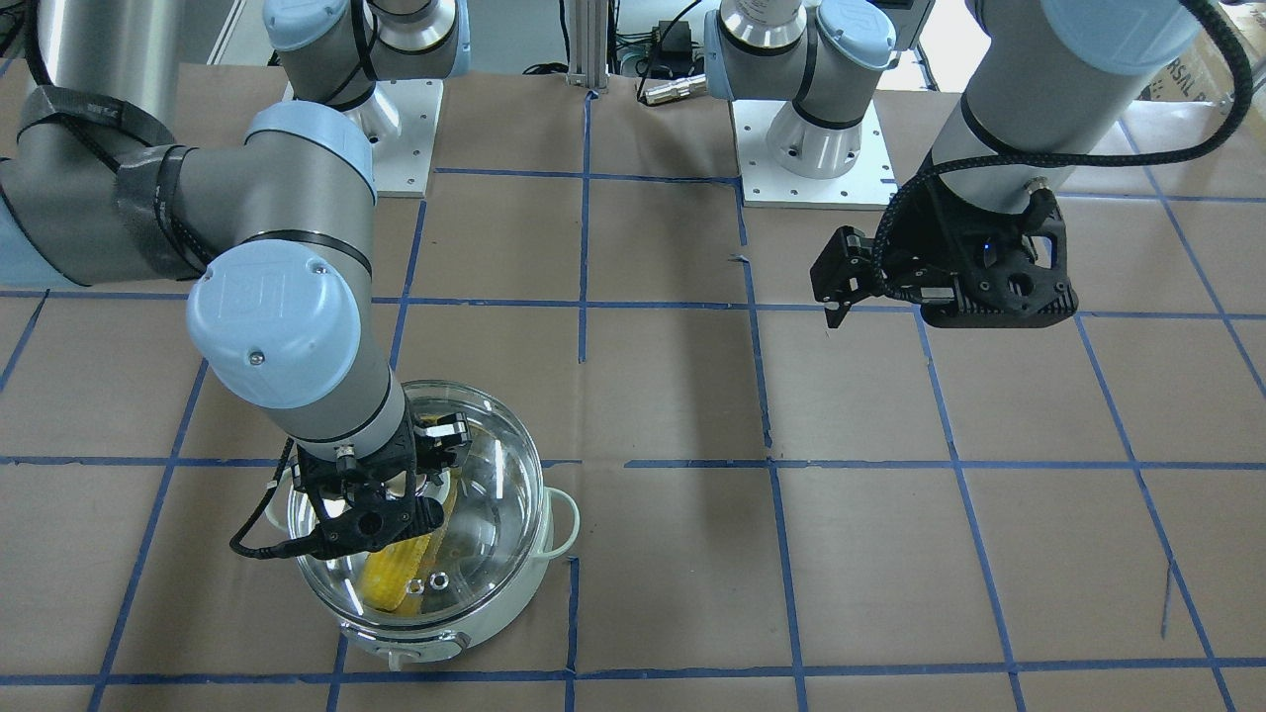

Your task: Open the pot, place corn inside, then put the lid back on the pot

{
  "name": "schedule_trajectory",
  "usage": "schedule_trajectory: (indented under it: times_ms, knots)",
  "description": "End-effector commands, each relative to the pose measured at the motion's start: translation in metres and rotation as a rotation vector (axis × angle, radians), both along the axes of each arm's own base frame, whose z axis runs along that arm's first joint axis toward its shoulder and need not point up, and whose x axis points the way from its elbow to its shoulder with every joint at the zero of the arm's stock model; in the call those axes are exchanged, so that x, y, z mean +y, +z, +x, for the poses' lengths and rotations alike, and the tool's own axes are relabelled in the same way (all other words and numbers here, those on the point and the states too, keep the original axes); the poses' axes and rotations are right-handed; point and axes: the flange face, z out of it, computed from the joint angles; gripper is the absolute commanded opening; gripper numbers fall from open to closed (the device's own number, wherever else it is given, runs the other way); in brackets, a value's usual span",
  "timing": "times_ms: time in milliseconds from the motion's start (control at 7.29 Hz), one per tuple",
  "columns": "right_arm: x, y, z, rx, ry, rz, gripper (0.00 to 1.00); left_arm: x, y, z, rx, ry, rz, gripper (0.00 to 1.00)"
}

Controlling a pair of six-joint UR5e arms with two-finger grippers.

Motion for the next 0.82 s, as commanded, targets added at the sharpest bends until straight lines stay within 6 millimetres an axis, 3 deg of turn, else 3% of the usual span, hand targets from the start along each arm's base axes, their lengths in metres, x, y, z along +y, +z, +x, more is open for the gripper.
schedule_trajectory:
  times_ms: [0,137,275,549,686]
  knots:
    - [-0.006,0.001,0.0,-0.002,-0.007,-0.052,0.56,0.0,0.0,0.0,0.001,0.0,-0.001,1.0]
    - [-0.008,0.001,0.0,0.0,-0.013,-0.071,0.85,0.0,0.0,0.0,0.0,0.0,0.001,1.0]
    - [-0.007,0.0,0.0,0.004,-0.013,-0.069,0.99,0.0,0.0,0.0,0.001,0.0,-0.001,1.0]
    - [-0.004,0.001,0.0,0.005,-0.016,-0.07,1.0,0.0,0.001,0.0,0.001,0.0,-0.002,1.0]
    - [-0.002,0.011,-0.002,0.003,-0.027,-0.084,1.0,0.001,0.002,0.0,0.001,0.0,-0.004,1.0]
